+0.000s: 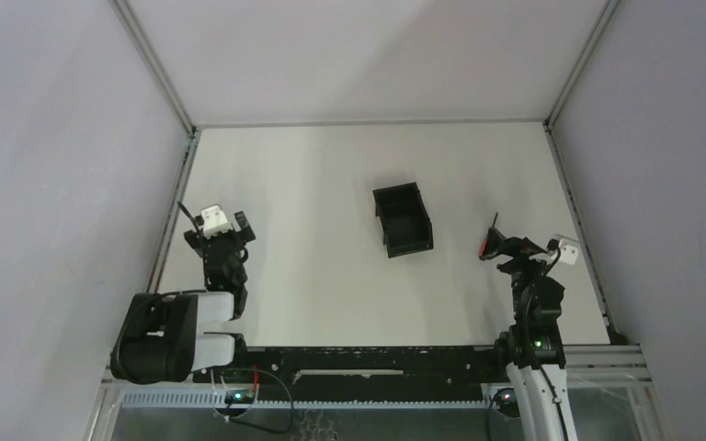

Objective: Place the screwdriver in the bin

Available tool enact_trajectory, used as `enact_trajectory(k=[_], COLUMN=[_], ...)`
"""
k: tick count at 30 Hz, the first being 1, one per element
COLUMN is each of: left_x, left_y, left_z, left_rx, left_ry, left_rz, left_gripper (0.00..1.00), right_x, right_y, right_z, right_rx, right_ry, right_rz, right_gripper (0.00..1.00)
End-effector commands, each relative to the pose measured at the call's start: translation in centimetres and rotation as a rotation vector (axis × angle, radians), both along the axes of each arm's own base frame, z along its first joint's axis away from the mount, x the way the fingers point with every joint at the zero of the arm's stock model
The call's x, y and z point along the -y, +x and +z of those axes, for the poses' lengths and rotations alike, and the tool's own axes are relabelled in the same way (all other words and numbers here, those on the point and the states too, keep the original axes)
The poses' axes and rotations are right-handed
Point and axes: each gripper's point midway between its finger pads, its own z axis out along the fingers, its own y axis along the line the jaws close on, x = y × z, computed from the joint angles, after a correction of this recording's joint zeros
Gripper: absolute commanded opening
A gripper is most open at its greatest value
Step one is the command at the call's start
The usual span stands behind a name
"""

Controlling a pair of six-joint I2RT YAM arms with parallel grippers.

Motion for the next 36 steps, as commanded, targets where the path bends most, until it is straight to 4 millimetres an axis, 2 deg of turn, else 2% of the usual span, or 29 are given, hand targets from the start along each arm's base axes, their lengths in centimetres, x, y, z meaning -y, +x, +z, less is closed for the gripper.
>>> enact_trajectory(k=[1, 5, 9, 10, 11, 15, 19, 23, 29, 33, 35, 36], left_x=[-0.1, -0.1, 0.0, -0.1, 0.0, -0.1, -0.1, -0.1, -0.1, -0.1, -0.1, -0.1], left_y=[1.2, 1.2, 1.2, 1.3, 1.2, 1.2, 1.2, 1.2, 1.2, 1.2, 1.2, 1.2], left_z=[2.5, 2.4, 2.4, 2.5, 2.5, 2.4, 2.4, 2.4, 2.5, 2.5, 2.5, 2.4], left_rx=[0.071, 0.070, 0.071, 0.073, 0.072, 0.071, 0.071, 0.071, 0.072, 0.072, 0.073, 0.071], left_ry=[-0.003, -0.003, -0.003, -0.003, -0.003, -0.003, -0.003, -0.003, -0.003, -0.003, -0.003, -0.003], left_rz=[0.000, -0.001, -0.002, -0.001, -0.002, -0.001, 0.000, -0.001, 0.000, -0.001, 0.000, -0.001], left_gripper=[0.98, 0.98, 0.98, 0.98, 0.98, 0.98, 0.98, 0.98, 0.98, 0.98, 0.98, 0.98], right_x=[0.3, -0.3, -0.6, -0.5, -0.2, 1.2, 1.8, 1.2, 2.0, 1.8, 1.8, 1.9], right_y=[0.6, 1.8, 3.9, 4.4, 5.1, 7.5, 8.8, 9.6, 8.5, 7.4, 6.9, 6.7], right_z=[0.7, 3.7, 7.9, 7.7, 6.6, 4.3, -1.1, -6.7, -13.4, -15.9, -16.8, -17.0], right_rx=[-0.013, -0.001, -0.046, -0.099, -0.193, -0.470, -0.841, -1.053, -1.262, -1.342, -1.366, -1.377], right_ry=[0.023, 0.037, 0.041, 0.050, 0.062, 0.051, 0.039, 0.057, 0.045, 0.050, 0.046, 0.039], right_rz=[-0.024, 0.008, 0.059, 0.053, 0.039, -0.026, -0.039, 0.012, -0.033, -0.025, -0.020, -0.019], right_gripper=[1.00, 1.00, 1.00, 1.00, 0.99, 0.85, 0.77, 0.70, 0.62, 0.53, 0.40, 0.30])
